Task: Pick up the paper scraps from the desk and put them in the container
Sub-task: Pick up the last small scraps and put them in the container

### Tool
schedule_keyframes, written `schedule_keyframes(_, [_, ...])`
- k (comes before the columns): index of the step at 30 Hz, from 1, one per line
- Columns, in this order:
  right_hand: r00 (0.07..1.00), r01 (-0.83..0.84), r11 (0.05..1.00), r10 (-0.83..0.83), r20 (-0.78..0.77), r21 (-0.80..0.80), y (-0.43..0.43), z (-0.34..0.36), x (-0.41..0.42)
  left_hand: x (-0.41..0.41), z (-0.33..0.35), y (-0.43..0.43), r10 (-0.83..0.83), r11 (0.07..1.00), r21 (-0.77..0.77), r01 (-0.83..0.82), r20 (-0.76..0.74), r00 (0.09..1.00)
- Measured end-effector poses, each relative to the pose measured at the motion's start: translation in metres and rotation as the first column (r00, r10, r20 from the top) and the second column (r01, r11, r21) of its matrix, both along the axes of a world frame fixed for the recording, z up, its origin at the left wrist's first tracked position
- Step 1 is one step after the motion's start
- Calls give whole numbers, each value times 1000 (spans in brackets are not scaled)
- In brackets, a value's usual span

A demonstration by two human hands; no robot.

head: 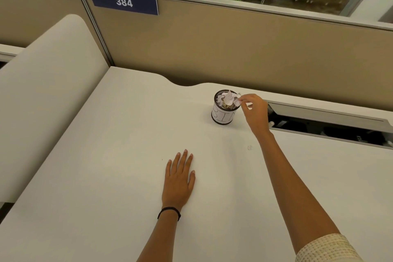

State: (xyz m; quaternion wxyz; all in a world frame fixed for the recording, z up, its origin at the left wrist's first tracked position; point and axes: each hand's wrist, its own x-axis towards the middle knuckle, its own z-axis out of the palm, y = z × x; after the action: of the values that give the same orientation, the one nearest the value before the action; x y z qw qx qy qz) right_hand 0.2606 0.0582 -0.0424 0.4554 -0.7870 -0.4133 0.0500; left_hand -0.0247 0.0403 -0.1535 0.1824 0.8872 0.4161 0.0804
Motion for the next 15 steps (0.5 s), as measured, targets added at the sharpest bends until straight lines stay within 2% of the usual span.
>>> schedule_keyframes(5, [998,19,997,-24,54,81,-25,-9,-10,0,2,-3,-8,1000,10,8,-15,1000])
schedule_keyframes(9, [991,124,988,-118,-65,92,-56,-24,-14,-1,1,-4,-16,1000,15,16,-22,1000])
schedule_keyframes(12, [962,212,977,-212,-173,-20,-80,-40,-13,-2,0,-11,-9,1000,-29,8,-14,1000])
schedule_keyframes(15, [982,83,966,-121,-147,-245,-99,-58,-13,-5,-1,-24,7,999,-35,-7,-21,1000])
